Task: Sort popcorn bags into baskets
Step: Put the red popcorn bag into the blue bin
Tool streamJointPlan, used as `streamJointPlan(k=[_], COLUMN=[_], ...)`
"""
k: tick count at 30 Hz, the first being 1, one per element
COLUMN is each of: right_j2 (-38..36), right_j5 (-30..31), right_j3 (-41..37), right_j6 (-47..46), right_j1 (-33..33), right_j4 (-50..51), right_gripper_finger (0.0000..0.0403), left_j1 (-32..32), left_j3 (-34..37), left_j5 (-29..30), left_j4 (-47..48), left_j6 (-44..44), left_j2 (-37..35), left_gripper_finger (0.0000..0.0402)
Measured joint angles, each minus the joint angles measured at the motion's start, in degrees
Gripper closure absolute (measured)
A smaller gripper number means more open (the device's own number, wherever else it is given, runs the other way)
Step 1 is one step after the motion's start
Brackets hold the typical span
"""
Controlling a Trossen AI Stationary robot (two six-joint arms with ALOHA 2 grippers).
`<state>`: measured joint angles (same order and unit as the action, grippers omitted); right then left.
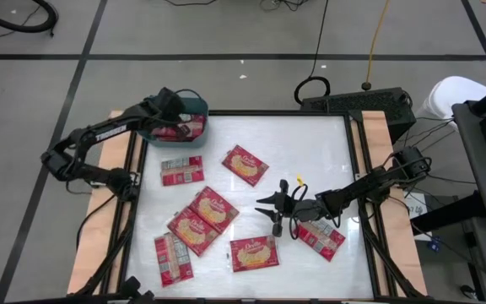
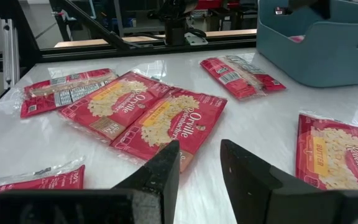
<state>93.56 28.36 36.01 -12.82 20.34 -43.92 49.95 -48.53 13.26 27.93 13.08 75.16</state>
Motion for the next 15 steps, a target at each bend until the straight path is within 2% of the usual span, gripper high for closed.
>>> streamJointPlan(k=[3, 6, 9, 12, 15], right_j2=[0.0, 0.0, 0.0, 0.0, 0.0], right_j5=[0.02, 0.02, 0.01, -0.04, -0.07], right_j3=[0.0, 0.0, 0.0, 0.0, 0.0], right_j6=[0.01, 0.0, 0.01, 0.01, 0.09], right_j1=[-0.01, 0.0, 0.0, 0.02, 0.02], right_j4=[0.0, -0.08, -0.08, -0.05, -0.02], right_gripper_finger=[0.0291, 0.0291, 0.0291, 0.0291, 0.0291], left_j1=[0.32, 1.17, 1.25, 0.53, 0.8], left_j3=[0.02, 0.05, 0.04, 0.09, -0.4], left_j5=[-3.55, -4.92, -4.49, -1.02, 2.81], left_j4=[1.7, 1.98, 3.34, 2.49, -0.35], left_j6=[2.7, 0.87, 1.05, 2.89, -2.83], left_j2=[-0.25, 1.04, 4.13, 7.78, 11.68], left_gripper_finger=[0.0393, 0.0355, 0.0288, 0.021, 0.0146])
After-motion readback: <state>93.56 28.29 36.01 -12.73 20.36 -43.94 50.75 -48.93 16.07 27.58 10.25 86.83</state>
